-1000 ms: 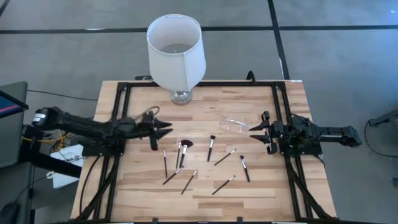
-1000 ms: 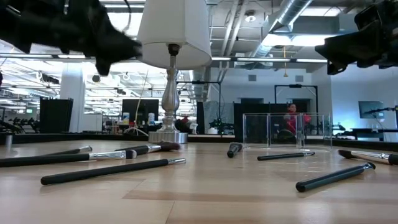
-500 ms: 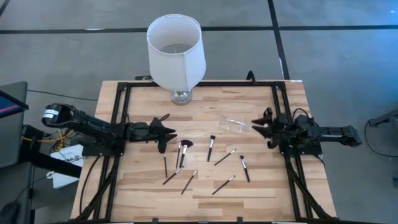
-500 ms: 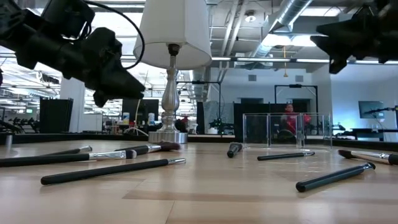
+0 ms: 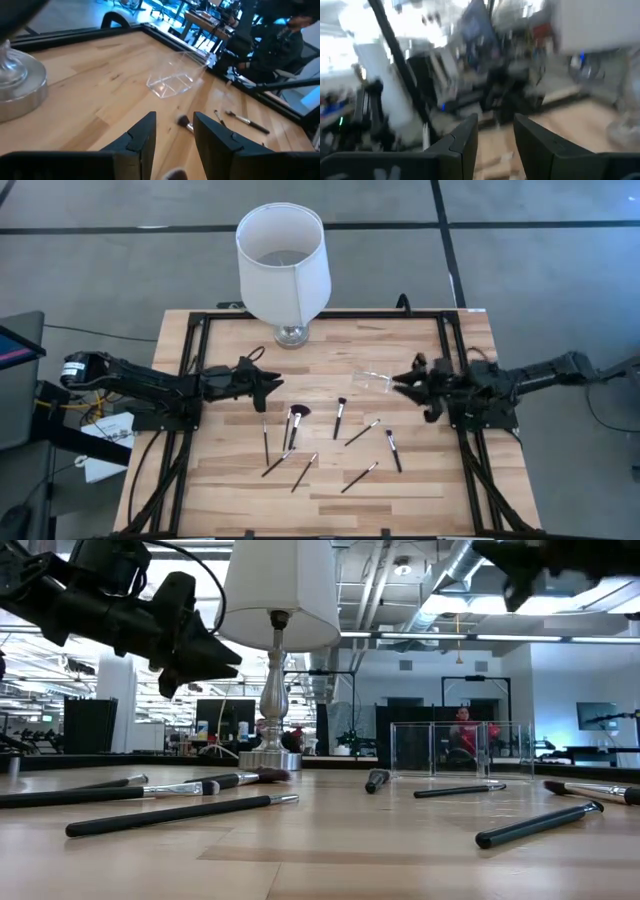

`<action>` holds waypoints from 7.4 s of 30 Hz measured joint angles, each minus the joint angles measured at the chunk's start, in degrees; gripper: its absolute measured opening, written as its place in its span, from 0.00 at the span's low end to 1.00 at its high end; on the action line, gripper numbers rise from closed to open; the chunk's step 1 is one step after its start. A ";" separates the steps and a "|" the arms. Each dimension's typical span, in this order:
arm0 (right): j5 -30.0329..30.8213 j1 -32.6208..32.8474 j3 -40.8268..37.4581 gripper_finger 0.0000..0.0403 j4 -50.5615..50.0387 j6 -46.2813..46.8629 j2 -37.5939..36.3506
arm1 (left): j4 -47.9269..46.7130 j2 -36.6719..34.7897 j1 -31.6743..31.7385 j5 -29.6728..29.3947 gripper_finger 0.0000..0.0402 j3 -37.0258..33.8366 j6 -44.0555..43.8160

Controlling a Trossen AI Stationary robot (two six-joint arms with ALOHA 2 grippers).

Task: Pick & Place Makeup Supplies
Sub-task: Put the black makeup brush into the transparent organizer

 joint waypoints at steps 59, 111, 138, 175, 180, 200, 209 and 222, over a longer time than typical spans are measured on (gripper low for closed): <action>-0.11 13.32 27.65 0.09 -63.79 63.14 55.38 | -0.55 -0.60 0.10 0.07 0.32 -0.07 6.05; 57.38 5.55 15.54 0.38 -38.40 33.22 40.86 | -1.17 1.55 -3.99 0.09 0.32 -0.15 -1.88; 53.19 3.75 24.24 0.37 -21.08 -6.71 39.99 | -55.09 4.36 -14.74 11.81 0.25 17.49 -39.22; 36.41 -2.87 24.28 0.33 -9.56 -7.38 40.12 | -46.84 21.90 -22.97 -8.76 0.16 13.51 -53.16; 35.79 -2.85 24.28 0.32 -9.58 -7.38 40.14 | -38.75 27.22 -24.20 -15.62 0.03 12.77 -52.43; 14.20 -2.85 24.33 0.31 -4.74 -4.91 46.91 | -25.37 24.10 -16.24 -19.49 0.01 11.82 -32.74; -5.08 -7.21 27.07 0.42 18.17 0.72 69.41 | -21.02 23.99 -14.34 -18.73 0.01 12.00 -27.85; -19.94 -12.01 48.42 0.55 17.84 8.21 93.63 | -19.52 23.91 -14.02 -18.08 0.01 11.98 -25.88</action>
